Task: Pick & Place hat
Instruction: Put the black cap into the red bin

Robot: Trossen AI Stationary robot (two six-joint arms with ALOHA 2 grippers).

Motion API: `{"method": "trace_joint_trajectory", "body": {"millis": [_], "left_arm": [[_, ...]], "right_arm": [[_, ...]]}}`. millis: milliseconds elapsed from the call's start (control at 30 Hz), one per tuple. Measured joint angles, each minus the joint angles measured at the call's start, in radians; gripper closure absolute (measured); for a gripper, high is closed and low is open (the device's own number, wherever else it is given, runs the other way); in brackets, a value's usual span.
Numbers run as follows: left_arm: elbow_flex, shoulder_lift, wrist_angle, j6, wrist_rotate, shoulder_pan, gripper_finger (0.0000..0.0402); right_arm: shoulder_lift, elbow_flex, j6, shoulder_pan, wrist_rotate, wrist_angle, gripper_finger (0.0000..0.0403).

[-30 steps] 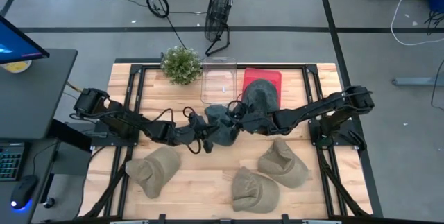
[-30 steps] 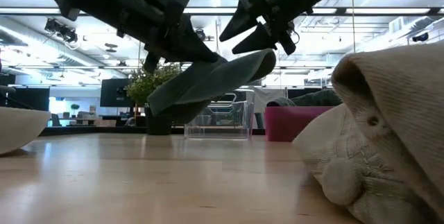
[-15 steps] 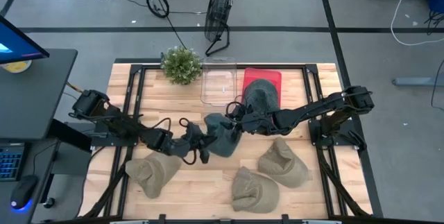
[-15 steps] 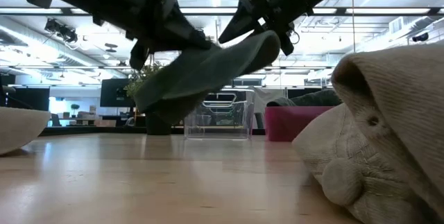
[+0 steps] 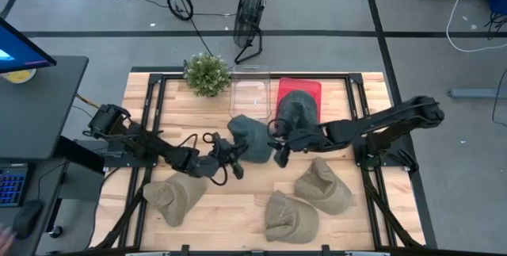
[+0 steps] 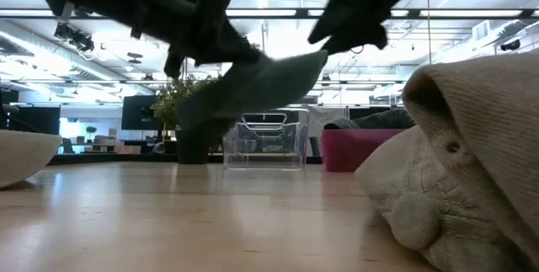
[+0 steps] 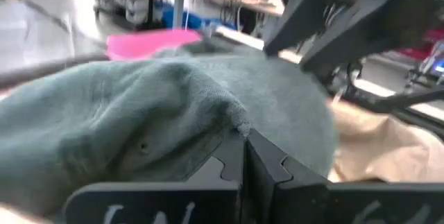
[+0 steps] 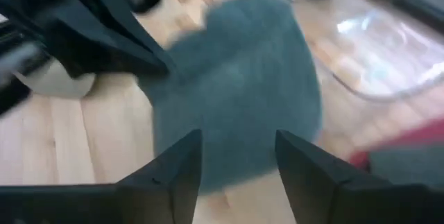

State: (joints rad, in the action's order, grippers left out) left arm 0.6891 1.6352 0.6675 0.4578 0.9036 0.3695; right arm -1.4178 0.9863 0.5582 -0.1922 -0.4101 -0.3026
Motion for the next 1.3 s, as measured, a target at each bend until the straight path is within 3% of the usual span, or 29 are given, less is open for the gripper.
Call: {"method": "trace_joint_trajectory", "body": {"millis": [167,767,867,1033,1200,1300], "left_arm": [[0.0,0.0,0.118,-0.114,0.01,-0.003,0.0393],[0.0,0.0,0.191,-0.173,0.012,-0.02,0.0394],[0.0,0.0,0.249,-0.229,0.011,-0.019,0.0389],[-0.001,0.0,0.265,-0.301,-0.079,-0.02,0.0386],[-0.003,0.0,0.2,-0.286,-0.109,-0.035,0.0375],[-0.003,0.0,0.176,-0.26,-0.131,-0.058,0.0352]], "right_arm": [[0.042,0.0,0.083,-0.012,0.0,-0.094,0.022],[0.044,0.0,-0.018,0.006,0.01,0.084,0.0228],[0.038,0.0,-0.017,0.019,0.01,0.083,0.0248],[0.035,0.0,-0.104,0.034,0.012,0.083,0.0309],[0.035,-0.001,-0.226,0.03,0.041,0.1,0.0378],[0.034,-0.001,-0.255,0.031,0.069,0.105,0.0393]]}}
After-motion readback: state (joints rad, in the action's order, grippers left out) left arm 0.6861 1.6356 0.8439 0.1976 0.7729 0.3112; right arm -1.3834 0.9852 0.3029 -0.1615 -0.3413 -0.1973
